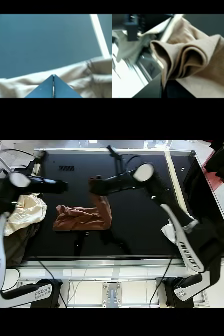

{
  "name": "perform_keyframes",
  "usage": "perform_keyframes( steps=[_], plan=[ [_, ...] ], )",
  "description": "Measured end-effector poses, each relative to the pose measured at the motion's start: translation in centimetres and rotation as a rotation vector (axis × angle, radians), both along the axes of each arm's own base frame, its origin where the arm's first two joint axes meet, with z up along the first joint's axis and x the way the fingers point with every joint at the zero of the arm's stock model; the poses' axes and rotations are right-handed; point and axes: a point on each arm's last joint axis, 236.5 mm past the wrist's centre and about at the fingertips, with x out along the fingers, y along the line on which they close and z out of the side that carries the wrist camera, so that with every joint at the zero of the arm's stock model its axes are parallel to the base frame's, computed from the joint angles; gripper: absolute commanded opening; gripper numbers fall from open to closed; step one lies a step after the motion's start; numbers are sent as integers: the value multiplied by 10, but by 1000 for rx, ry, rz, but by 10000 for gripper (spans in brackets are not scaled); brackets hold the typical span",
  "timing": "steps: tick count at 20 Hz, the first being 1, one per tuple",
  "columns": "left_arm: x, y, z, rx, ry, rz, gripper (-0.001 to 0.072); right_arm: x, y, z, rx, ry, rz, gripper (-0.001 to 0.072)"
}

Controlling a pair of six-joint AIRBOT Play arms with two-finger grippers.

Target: Fold the shirts.

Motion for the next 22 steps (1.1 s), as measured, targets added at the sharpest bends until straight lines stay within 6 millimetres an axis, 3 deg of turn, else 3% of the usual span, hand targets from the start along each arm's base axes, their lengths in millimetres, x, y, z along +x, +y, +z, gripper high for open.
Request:
perform_keyframes(
  steps=[1, 2, 3, 6, 8, 10, 12, 14, 18, 20, 22],
  plan=[
    [-2, 15, 12, 3, -26, 32, 14, 1, 19, -1, 26, -21, -10, 123],
    [-4, 29, 23, 5, -46, 62, 14, 3, 40, -2, 61, -39, -27, 432],
    [-7, 40, 29, 8, -54, 81, 14, 3, 59, -1, 101, -51, -47, 675],
    [-15, 54, 34, 12, -51, 106, 14, 5, 97, 13, 229, -73, -114, 688],
    [-18, 57, 35, 12, -43, 109, 14, 6, 104, 30, 274, -95, -123, 686],
    [-20, 59, 35, 13, -40, 112, 14, 8, 98, 39, 240, -138, -86, 681],
    [-22, 60, 35, 12, -34, 111, 14, 19, 71, 31, 124, -174, -54, 640],
    [-22, 60, 35, 13, -32, 111, 14, 39, 23, 3, -53, -155, -63, 640],
    [-23, 60, 34, 12, -29, 110, 14, 74, -105, -86, -397, 65, -203, 641],
    [-23, 60, 34, 12, -29, 110, 14, 72, -143, -129, -457, 220, -263, 642],
    [-23, 60, 34, 12, -27, 110, 14, 62, -158, -169, -467, 366, -289, 651]
  ],
)
